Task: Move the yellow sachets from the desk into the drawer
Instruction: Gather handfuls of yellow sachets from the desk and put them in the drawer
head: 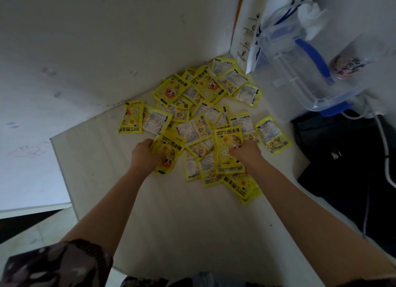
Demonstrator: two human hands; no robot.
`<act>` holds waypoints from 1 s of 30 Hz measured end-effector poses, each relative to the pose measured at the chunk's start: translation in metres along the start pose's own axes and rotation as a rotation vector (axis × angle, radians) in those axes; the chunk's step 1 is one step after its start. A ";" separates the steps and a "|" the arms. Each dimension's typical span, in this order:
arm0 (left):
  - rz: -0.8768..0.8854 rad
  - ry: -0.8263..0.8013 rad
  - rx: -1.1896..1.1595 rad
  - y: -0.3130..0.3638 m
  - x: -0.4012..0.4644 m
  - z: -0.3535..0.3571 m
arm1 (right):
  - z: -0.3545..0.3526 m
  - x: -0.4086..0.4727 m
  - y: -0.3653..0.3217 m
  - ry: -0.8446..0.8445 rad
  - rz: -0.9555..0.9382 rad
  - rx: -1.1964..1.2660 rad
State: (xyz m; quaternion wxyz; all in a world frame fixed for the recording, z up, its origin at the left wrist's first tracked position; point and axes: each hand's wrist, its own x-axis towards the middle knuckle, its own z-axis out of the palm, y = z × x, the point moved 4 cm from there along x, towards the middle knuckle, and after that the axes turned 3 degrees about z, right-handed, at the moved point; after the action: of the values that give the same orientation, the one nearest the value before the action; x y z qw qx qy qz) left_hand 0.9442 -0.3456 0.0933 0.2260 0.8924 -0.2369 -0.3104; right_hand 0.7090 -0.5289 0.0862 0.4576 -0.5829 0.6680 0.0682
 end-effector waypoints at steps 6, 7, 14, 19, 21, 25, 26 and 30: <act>-0.068 0.009 -0.093 -0.004 -0.009 0.000 | 0.002 -0.007 0.009 -0.057 0.035 0.297; -0.072 0.011 -0.108 -0.005 -0.011 0.001 | 0.003 -0.009 0.011 -0.061 0.054 0.342; -0.115 0.083 -0.289 -0.016 -0.033 0.006 | 0.004 -0.018 0.015 -0.108 0.047 0.481; -0.162 0.048 -0.454 -0.021 -0.045 0.012 | 0.007 -0.020 0.019 -0.099 0.069 0.534; -0.177 0.047 -0.492 -0.025 -0.051 0.014 | 0.007 -0.023 0.023 -0.107 0.072 0.545; -0.203 0.057 -0.554 -0.031 -0.066 0.018 | 0.004 -0.035 0.035 -0.107 0.059 0.568; -0.202 0.061 -0.565 -0.031 -0.071 0.019 | 0.003 -0.038 0.040 -0.104 0.055 0.577; -0.208 0.086 -0.625 -0.036 -0.092 0.025 | 0.000 -0.050 0.063 -0.085 0.052 0.603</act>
State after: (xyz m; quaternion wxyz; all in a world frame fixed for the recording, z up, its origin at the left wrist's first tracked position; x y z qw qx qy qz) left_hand 0.8738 -0.2724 0.0968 0.4657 0.8117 -0.0279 -0.3515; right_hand 0.6511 -0.4734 0.0933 0.6358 -0.3999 0.6530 -0.0972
